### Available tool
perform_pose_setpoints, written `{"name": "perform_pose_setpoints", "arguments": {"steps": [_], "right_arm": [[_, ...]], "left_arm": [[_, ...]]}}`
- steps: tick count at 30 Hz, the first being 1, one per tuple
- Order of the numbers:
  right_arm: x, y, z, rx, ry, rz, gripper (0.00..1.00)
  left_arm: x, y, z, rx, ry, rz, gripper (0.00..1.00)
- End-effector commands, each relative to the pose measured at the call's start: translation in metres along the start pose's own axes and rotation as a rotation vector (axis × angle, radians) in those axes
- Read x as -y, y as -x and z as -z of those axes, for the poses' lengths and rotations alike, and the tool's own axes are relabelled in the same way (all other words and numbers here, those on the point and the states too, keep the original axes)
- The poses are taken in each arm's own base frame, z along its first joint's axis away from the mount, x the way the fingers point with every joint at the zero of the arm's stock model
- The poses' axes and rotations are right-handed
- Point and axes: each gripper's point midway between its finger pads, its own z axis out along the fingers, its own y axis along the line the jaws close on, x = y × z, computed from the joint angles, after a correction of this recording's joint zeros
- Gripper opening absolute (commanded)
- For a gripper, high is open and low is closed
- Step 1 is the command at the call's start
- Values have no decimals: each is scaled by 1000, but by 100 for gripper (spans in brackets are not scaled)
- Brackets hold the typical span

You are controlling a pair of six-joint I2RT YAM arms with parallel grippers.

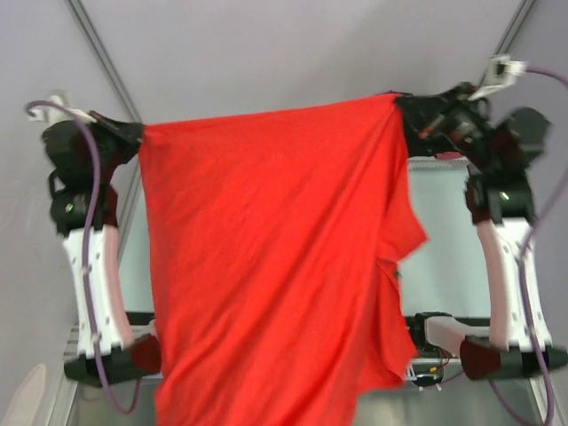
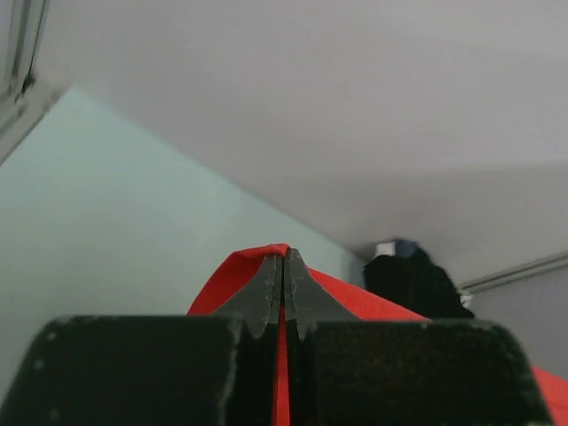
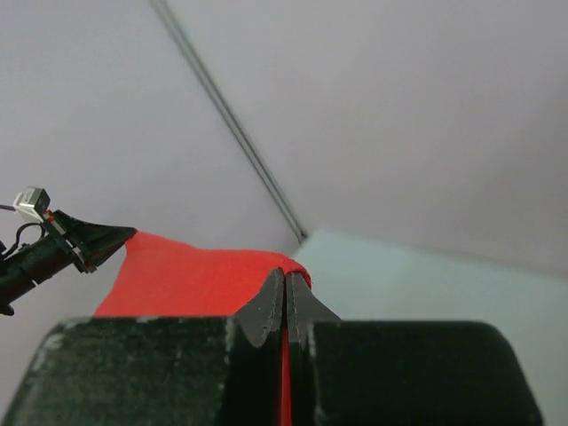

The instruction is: Fold and stack the tank tops

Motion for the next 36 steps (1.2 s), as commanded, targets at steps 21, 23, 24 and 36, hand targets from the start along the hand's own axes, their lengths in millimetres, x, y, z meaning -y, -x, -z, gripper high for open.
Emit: {"name": "perform_pose_setpoints", "arguments": {"steps": [21,23,24,36], "right_arm": [[289,-273,-233,-227,-158,-283,0],[312,-299,-242,-238,-168,-301,0],[309,-281,-252,-194,-141,-283,0],[352,-336,-237,-218,-190,-355,3]], "left_arm": [[-168,-132,-267,-184,98,204,0],[-166,-129,-282,-182,84,208,0],[-173,-141,-290,-205,89,214,0],[-184,-175,-294,-229,134,185,0]]}}
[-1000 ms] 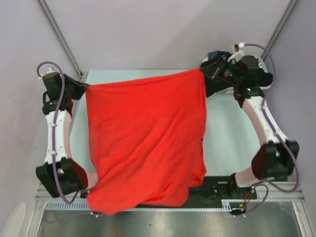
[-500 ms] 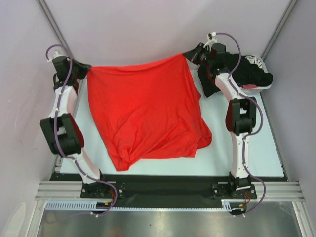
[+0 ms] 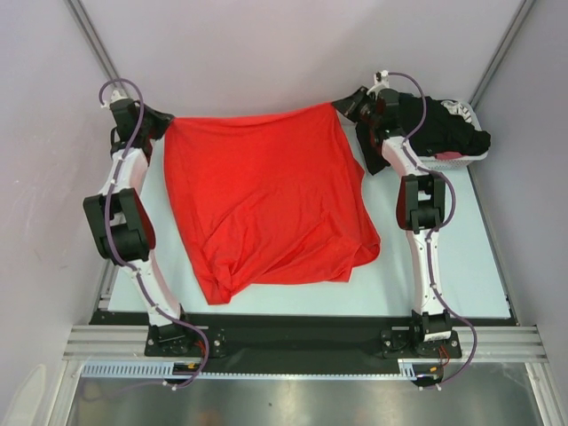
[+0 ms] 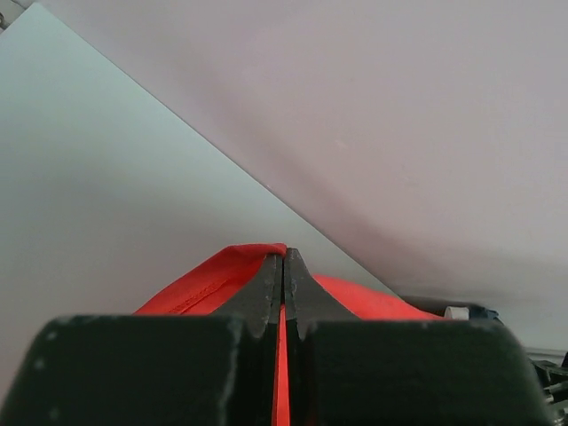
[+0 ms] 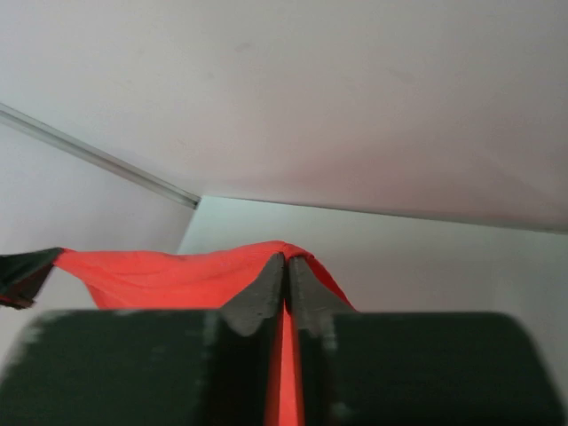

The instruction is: Fold and stack the tank tops

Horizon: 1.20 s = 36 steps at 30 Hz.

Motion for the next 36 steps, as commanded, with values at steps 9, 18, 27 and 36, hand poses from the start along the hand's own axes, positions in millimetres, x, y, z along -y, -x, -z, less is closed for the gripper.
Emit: {"name": "perform_pose_setpoints", "arguments": {"steps": [9,18,27,36], "right_arm": [[-11,5,-6,29,-82,87,93],[-46,-3,96,-156,-323,97,44],[-3,-81,239,-189,-702,94,49],[16,-133,315,-224,-902,128,67]], "left_arm": [[-4,10,3,21,116,-70,75],[8,0,99,43,283,-178,100],[-6,-132,178,-184,188,-217,99],[-56,-178,248,-207,269,-280,100]]}}
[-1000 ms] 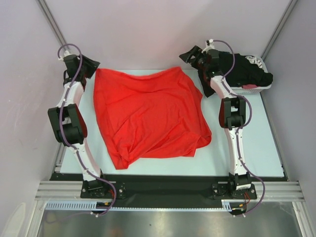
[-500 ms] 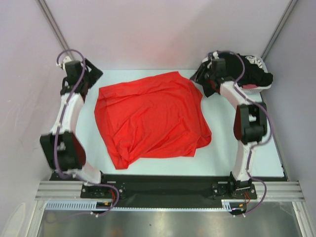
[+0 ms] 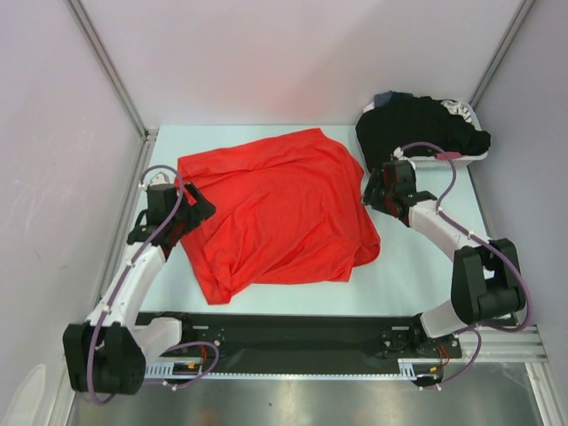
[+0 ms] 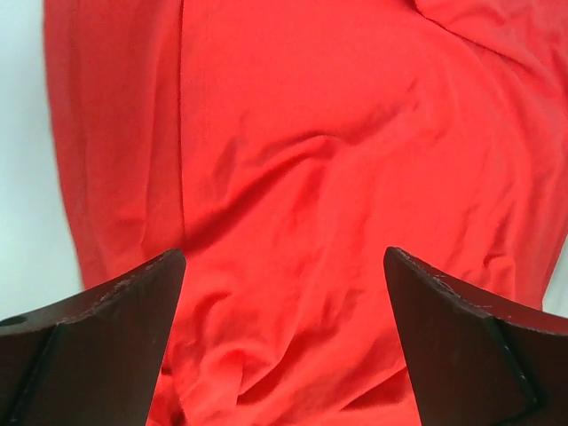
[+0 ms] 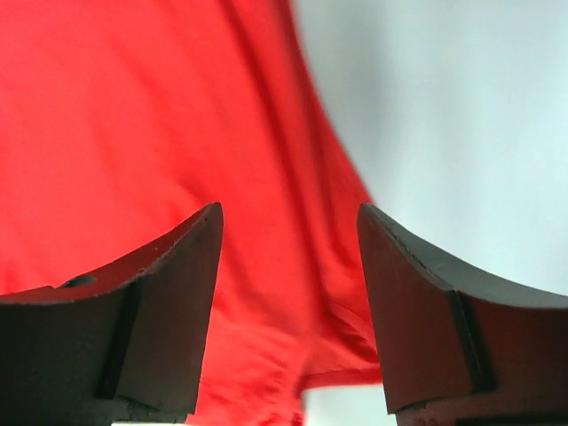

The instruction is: Fold and stack the tank tops

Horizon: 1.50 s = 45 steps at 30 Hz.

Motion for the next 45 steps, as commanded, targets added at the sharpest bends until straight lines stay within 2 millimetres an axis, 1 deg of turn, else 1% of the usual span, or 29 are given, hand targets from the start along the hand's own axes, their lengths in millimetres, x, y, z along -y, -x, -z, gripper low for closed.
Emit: {"name": "perform_pose_setpoints", "arguments": {"steps": [1,3,6,7,9,10,12,13,15,16,17,18,19,20,21,22,23,24,26,30,31,34,35,36,37,39,42,44,45], "right_arm": [[31,0,4,53,-110,-22,67],[34,-5,-6,34,-118,-29,67],[30,9,-21,53,-122,-24,66],[20,28,-24,95,-106,-20,66],[8,38,-42,101,-67,2,65],[-10,65,-44,140,-29,10,65],[-27,73,-60,113,23,28,62],[-27,66,-80,60,17,38,61],[-57,93,-93,77,95,48,60],[-52,80,-116,24,73,54,60],[-70,109,-118,77,102,64,61],[-72,116,-125,78,100,68,61],[-56,93,-155,-6,49,72,61],[-51,105,-163,15,6,69,61],[-56,137,-165,76,-6,51,60],[-31,143,-171,54,-84,18,61],[-5,135,-194,34,-158,-4,61],[0,161,-192,85,-165,-59,61],[51,169,-205,95,-263,-123,61],[99,203,-195,180,-366,-171,62],[100,204,-195,168,-342,-164,62],[55,209,-181,146,-155,-72,62],[48,197,-180,117,-130,-44,63],[19,189,-175,123,-103,6,65],[7,197,-157,153,-94,30,66],[17,188,-148,161,-221,33,71],[26,173,-137,107,-232,29,72],[-9,164,-123,72,-51,120,71],[-18,148,-124,49,-5,165,72]], "left_arm": [[-6,12,15,90,14,-25,100],[-20,7,11,83,80,-24,100],[-41,5,3,94,183,30,100],[-44,2,1,89,184,43,100],[-44,8,-3,118,163,88,100],[-41,7,-4,111,143,96,100],[-47,16,-7,132,154,127,100],[-47,20,-6,140,160,133,100],[-50,22,-8,141,179,136,100],[-50,25,-8,149,182,138,100],[-50,27,-8,153,184,138,100],[-50,28,-8,158,184,134,100],[-50,29,-9,163,184,131,100],[-50,30,-9,171,182,128,100],[-52,32,-8,177,189,124,100],[-52,31,-9,178,190,123,100],[-51,33,-9,185,183,122,100],[-50,31,-9,179,175,116,100],[-47,30,-11,182,156,116,100],[-40,27,-15,174,115,110,100],[-38,27,-15,171,108,107,100],[-34,24,-18,165,102,95,100],[-32,25,-19,171,97,92,100],[-31,25,-20,170,99,90,100],[-25,23,-20,164,86,79,100],[-20,21,-19,154,82,65,100],[-19,21,-15,157,86,51,100],[-19,19,-12,161,81,44,100],[-19,18,-11,168,77,43,100]]}}
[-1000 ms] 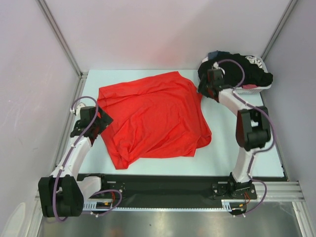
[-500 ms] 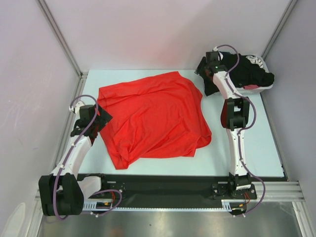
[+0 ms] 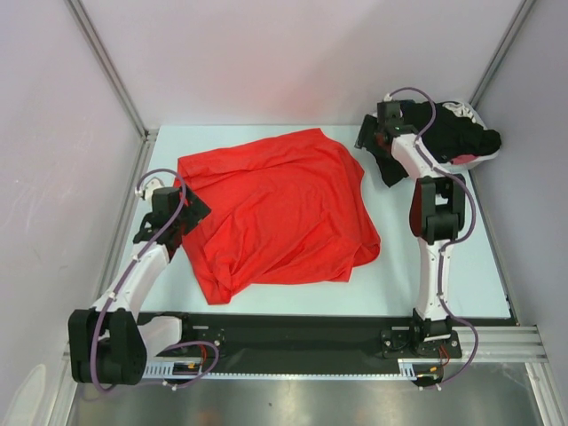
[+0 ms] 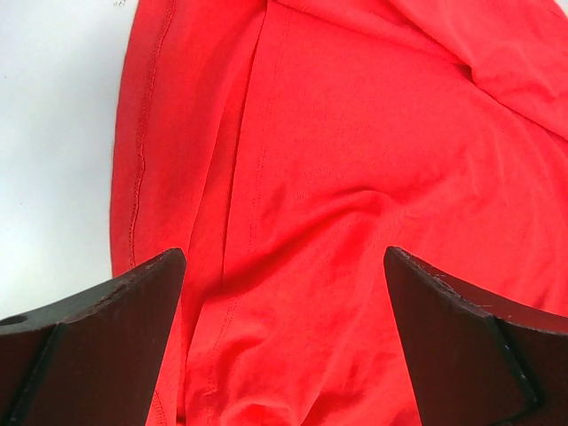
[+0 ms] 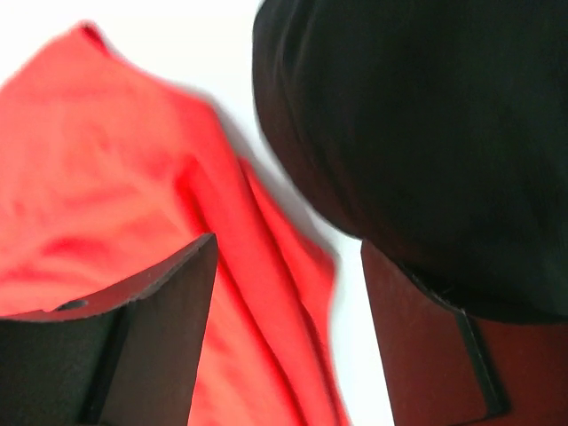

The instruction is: Fold and stack the tank tops

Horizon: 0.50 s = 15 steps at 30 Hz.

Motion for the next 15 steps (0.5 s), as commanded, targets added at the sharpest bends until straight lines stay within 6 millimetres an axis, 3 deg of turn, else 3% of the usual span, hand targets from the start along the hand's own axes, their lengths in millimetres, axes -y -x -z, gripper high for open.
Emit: {"name": "perform_pose_setpoints", "arguments": {"steps": [1,2,4,5,7,11,15], "right_arm": [[-17,7,39,35,111,165,72],[-39,11,60,57,191,207,72],[-58,-3,74,62,230,303,72],[-65,4,90,95,239,325,71],[-68,9,102,127,228,354,70],[-41,41,120,210,73,347,70],[-11,58,116,220,-41,342,71]], "left_arm": [[11,13,11,64,-46,-11,100],[13,13,12,70,-56,-11,100],[14,13,15,71,-65,-14,100],[14,13,16,70,-63,-19,100],[14,15,18,76,-61,-26,100],[15,14,24,87,-80,-32,100],[19,10,26,79,-108,-37,100]]}}
